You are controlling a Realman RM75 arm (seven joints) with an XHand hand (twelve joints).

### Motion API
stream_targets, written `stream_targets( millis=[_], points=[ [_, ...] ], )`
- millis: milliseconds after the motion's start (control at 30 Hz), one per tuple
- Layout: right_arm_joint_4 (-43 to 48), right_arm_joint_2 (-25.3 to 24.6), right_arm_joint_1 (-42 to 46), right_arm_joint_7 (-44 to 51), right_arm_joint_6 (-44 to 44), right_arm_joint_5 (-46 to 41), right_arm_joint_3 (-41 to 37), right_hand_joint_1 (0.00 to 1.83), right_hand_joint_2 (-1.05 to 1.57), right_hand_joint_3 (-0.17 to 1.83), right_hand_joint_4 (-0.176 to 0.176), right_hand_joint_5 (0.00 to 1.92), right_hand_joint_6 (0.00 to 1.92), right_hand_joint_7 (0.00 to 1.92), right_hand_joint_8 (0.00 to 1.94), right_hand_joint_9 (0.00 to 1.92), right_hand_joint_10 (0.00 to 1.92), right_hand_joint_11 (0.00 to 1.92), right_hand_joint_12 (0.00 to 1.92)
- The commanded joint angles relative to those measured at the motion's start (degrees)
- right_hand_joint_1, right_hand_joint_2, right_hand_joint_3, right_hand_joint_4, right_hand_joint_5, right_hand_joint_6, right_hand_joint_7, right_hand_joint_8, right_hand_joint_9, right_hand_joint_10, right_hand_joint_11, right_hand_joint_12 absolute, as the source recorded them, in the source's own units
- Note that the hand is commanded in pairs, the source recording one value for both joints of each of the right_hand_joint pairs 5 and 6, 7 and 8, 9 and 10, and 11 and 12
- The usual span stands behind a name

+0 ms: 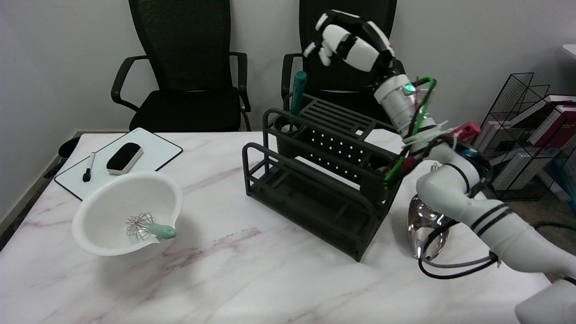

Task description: Place the blue sponge bottle brush into the kitchen storage rack.

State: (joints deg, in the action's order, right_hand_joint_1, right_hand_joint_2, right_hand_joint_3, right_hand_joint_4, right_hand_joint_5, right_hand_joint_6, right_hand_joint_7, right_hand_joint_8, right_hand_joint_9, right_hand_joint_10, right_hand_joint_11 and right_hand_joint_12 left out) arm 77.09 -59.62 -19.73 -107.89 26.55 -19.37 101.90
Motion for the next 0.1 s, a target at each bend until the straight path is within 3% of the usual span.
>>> stream_targets(
  millis=[33,100],
  points=[
    [16.68,-3.09,26.63,7.82,8.86,1.96,-15.53,0.85,1.22,0.82,0.000,1.32,1.32,1.69,1.69,1.78,1.78,1.70,1.70],
    [16.58,-3.60,26.92,7.91,8.11,-0.75,-9.22,0.81,1.43,0.85,0.000,1.52,1.52,1.84,1.84,1.87,1.87,1.83,1.83]
  ],
)
